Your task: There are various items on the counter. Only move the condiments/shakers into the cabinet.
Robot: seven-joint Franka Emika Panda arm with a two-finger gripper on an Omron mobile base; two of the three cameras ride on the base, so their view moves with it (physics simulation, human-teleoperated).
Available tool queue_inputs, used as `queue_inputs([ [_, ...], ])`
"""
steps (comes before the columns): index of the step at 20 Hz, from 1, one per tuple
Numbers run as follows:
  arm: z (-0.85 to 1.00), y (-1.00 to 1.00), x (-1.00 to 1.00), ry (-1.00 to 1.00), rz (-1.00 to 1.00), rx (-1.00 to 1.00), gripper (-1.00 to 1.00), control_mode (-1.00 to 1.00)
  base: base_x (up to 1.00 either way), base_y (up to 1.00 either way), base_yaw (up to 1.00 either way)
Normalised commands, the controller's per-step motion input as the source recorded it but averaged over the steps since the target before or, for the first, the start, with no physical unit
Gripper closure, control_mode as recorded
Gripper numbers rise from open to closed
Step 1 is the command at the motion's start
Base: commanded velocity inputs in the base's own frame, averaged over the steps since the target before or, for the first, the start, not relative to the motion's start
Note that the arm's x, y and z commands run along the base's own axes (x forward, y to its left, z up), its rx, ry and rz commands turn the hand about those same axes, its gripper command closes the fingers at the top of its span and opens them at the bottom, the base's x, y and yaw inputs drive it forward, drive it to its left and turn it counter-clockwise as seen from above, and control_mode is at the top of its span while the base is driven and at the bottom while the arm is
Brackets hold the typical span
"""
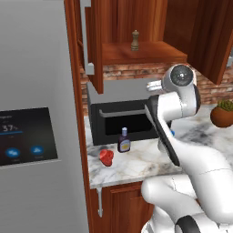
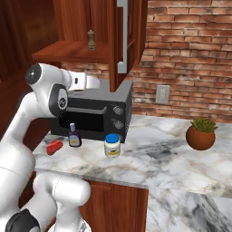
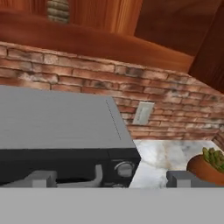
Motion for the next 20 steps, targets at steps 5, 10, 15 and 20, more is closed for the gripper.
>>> queue_inputs([
  [5,-1.00,-0.41,-1.00,0.20,-0.04,-0.03,-1.00,-1.00,0.00,0.00,0.00],
  [10,-1.00,-0.45,-1.00,0.11,0.00,-0.09,-1.00,-1.00,0.00,0.00,0.00],
  [15,-0.66,-0.67,-0.55,0.00,0.04,0.00,-1.00,-1.00,0.00,0.00,0.00],
  [20,-0.21,-0.61,0.00,0.13,0.25,0.02,-1.00,-1.00,0.00,0.00,0.00],
])
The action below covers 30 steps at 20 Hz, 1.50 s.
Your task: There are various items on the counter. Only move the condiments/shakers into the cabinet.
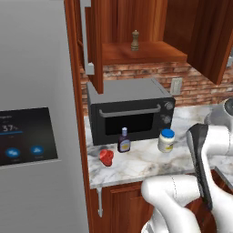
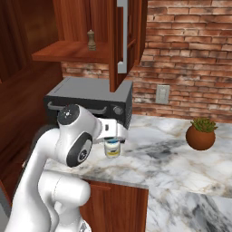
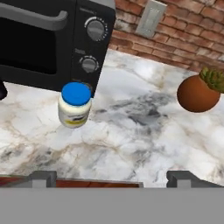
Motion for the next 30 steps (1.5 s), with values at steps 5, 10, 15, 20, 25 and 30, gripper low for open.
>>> queue_inputs([
  [5,-0.32,-0.49,-0.06,0.00,0.41,0.03,-1.00,-1.00,0.00,0.00,0.00],
  [10,-0.11,-0.18,0.19,0.00,0.50,0.15,-1.00,-1.00,0.00,0.00,0.00],
  [15,-0.01,0.00,0.52,0.00,0.49,0.22,-1.00,-1.00,0.00,0.00,0.00],
  [20,-0.04,0.13,0.63,0.00,0.44,0.14,-1.00,-1.00,0.00,0.00,0.00],
  [25,-0.25,0.16,0.47,0.05,0.36,0.09,-1.00,-1.00,0.00,0.00,0.00],
  [30,-0.32,0.08,0.27,0.05,0.18,0.04,-1.00,-1.00,0.00,0.00,0.00],
])
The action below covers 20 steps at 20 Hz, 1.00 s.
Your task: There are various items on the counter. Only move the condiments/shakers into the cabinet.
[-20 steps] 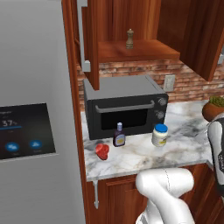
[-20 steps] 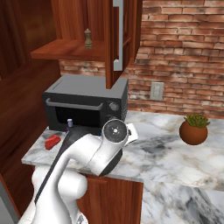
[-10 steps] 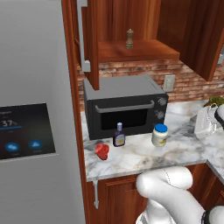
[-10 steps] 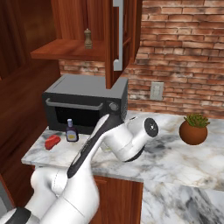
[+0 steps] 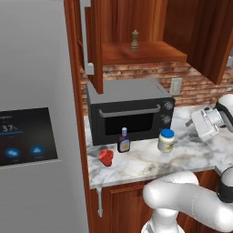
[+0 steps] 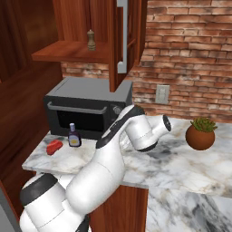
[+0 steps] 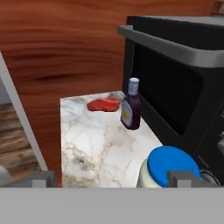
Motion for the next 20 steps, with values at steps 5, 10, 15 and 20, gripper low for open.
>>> queue_inputs([
  [5,-0.58,0.04,0.03,0.04,0.01,0.00,-1.00,-1.00,0.00,0.00,0.00],
  [10,-0.44,0.07,0.06,0.01,0.00,0.07,-1.00,-1.00,0.00,0.00,0.00],
  [15,-0.06,0.28,0.19,0.00,0.00,0.14,-1.00,-1.00,0.00,0.00,0.00],
  [20,0.00,0.18,0.26,0.03,0.00,0.05,-1.00,-1.00,0.00,0.00,0.00],
])
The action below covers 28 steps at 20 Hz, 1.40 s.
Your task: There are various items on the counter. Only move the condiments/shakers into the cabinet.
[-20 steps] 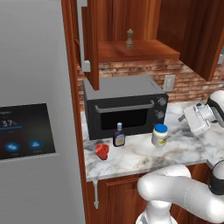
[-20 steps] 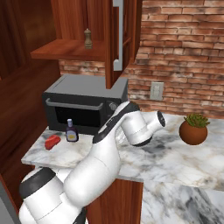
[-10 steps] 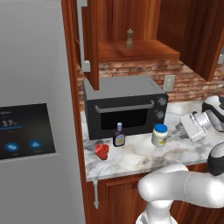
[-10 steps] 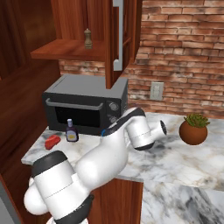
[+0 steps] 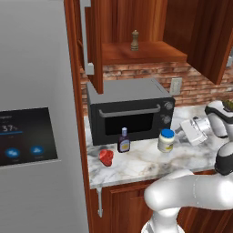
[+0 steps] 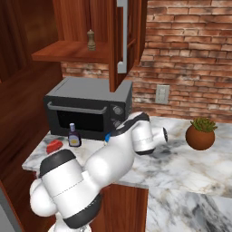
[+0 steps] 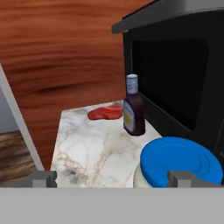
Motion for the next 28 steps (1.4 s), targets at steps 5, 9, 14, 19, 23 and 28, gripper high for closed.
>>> queue_inputs([
  [5,0.00,0.02,0.12,0.05,0.00,0.00,-1.00,-1.00,0.00,0.00,0.00],
  [9,0.00,0.00,0.05,0.01,0.00,0.00,-1.00,-1.00,0.00,0.00,0.00],
  [14,-0.01,-0.09,0.01,0.00,0.00,0.01,-1.00,-1.00,0.00,0.00,0.00],
  [19,-0.01,-0.01,0.11,0.00,0.00,0.00,-1.00,-1.00,0.00,0.00,0.00],
  [23,-0.04,0.00,0.17,0.00,0.00,0.00,-1.00,-1.00,0.00,0.00,0.00],
  [28,-0.15,0.00,0.08,0.00,0.00,0.00,-1.00,-1.00,0.00,0.00,0.00],
])
